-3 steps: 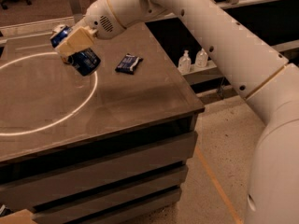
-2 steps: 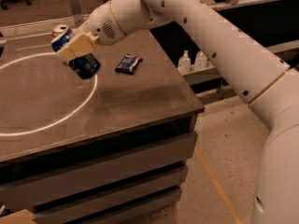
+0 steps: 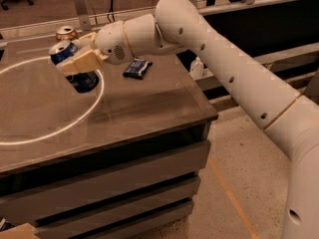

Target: Place pepsi can upright

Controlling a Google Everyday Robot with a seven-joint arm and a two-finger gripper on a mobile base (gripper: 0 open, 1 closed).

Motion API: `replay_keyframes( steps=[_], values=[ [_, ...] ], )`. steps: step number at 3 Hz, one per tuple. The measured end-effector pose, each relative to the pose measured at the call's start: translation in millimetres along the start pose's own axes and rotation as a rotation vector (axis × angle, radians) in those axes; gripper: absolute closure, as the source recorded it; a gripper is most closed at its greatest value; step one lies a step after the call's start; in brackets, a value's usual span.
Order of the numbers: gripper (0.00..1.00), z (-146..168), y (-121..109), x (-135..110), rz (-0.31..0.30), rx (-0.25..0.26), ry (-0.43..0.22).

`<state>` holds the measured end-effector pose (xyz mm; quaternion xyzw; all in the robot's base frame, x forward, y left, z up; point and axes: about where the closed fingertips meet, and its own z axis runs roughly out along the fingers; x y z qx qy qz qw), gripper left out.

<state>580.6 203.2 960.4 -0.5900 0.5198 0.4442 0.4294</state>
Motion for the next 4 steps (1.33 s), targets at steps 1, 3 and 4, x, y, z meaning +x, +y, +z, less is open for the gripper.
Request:
replay_keyframes(
  steps=[1, 3, 4],
  values=[
    [1.0, 5, 6, 2, -0.022, -0.02, -0.1],
    [1.0, 11, 12, 20, 0.012, -0.012, -0.207],
    [1.0, 14, 11, 26, 0.014, -0.011, -0.214]
  ],
)
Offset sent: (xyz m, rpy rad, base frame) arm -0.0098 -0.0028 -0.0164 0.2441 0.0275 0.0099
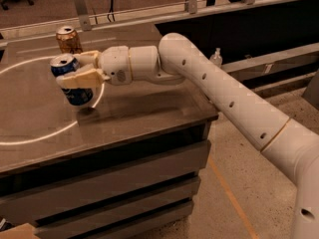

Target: Place pepsi can upright

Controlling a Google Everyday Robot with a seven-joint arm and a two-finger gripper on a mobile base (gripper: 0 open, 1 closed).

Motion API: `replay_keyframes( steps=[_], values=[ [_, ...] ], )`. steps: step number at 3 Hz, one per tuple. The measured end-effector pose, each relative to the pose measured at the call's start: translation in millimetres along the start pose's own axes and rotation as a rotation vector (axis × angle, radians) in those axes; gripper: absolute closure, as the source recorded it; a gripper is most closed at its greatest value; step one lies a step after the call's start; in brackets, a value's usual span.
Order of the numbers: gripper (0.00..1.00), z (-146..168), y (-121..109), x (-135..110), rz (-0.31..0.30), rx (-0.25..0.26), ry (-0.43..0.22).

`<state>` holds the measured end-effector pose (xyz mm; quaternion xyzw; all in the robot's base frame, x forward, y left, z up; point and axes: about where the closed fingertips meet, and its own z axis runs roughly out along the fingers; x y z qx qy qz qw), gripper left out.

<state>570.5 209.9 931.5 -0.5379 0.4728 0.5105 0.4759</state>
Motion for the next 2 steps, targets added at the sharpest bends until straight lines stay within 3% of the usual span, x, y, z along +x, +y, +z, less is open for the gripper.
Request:
replay_keyframes(
  steps=[1, 2],
  values=[
    [1.0, 2.2, -2.3, 6.2, -0.003, 0.005, -0.026],
    [0.85, 1.6, -1.2, 12.5, 0.002, 0.016, -0.037]
  ],
)
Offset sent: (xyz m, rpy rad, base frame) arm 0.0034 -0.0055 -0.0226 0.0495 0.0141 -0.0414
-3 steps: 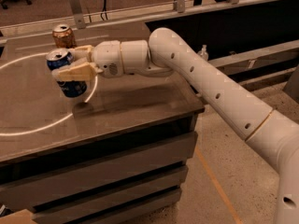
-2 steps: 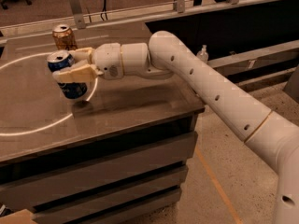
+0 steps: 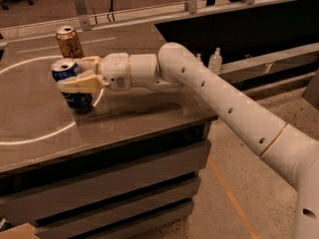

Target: Place pepsi can upright

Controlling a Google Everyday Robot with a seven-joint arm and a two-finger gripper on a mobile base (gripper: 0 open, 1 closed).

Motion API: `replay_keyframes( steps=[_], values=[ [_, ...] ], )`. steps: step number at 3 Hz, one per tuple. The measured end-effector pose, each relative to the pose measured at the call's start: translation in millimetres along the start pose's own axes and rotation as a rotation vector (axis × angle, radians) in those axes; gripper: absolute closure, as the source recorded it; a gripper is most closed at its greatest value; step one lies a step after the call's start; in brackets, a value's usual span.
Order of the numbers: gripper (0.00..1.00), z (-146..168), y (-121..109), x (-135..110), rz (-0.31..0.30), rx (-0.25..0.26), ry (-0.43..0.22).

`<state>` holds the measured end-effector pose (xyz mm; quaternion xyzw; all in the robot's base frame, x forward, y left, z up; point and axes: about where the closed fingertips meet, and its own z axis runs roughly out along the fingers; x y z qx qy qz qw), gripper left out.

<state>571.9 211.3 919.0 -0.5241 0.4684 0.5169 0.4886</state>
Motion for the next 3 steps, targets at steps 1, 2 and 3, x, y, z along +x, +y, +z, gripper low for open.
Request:
replay_keyframes(
  steps=[1, 2, 3],
  values=[
    [0.62, -0.8, 2.0, 6.5, 0.008, 0.003, 0.011],
    [0.38, -0.8, 3.3, 11.8, 0.014, 0.002, 0.015],
    [0.16, -1.6, 4.3, 14.9, 0.016, 0.002, 0.016]
  ],
)
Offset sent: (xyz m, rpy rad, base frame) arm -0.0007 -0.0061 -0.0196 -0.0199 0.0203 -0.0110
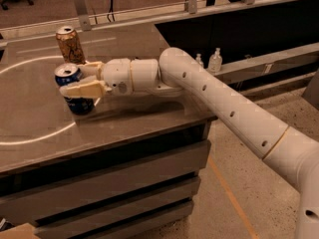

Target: Place pepsi can upright

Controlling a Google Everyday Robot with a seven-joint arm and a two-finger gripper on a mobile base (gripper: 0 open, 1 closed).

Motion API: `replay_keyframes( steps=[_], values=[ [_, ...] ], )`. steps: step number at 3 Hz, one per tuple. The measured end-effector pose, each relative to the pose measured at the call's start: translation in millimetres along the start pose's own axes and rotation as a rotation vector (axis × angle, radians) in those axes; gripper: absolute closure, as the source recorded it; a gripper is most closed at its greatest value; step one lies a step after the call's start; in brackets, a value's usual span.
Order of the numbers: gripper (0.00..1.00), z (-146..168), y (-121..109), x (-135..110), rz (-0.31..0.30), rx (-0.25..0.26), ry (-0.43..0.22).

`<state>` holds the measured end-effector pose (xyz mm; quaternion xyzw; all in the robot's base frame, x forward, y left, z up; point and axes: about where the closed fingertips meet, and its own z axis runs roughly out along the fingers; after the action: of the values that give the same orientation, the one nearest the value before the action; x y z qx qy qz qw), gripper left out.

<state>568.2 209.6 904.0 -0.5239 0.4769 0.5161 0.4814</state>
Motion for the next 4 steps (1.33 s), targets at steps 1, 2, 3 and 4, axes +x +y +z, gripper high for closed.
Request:
replay_keyframes(
  steps=[1, 2, 3, 4],
  values=[
    [0.0, -2, 2, 2, -0.001, -0.001, 0.003],
    [0.0, -8, 5, 2, 0.001, 0.004, 0.017],
    [0.0, -29, 15, 3, 0.01, 0.025, 0.067],
    [0.0, -56, 23, 3, 0.023, 0.067, 0.123]
  ],
)
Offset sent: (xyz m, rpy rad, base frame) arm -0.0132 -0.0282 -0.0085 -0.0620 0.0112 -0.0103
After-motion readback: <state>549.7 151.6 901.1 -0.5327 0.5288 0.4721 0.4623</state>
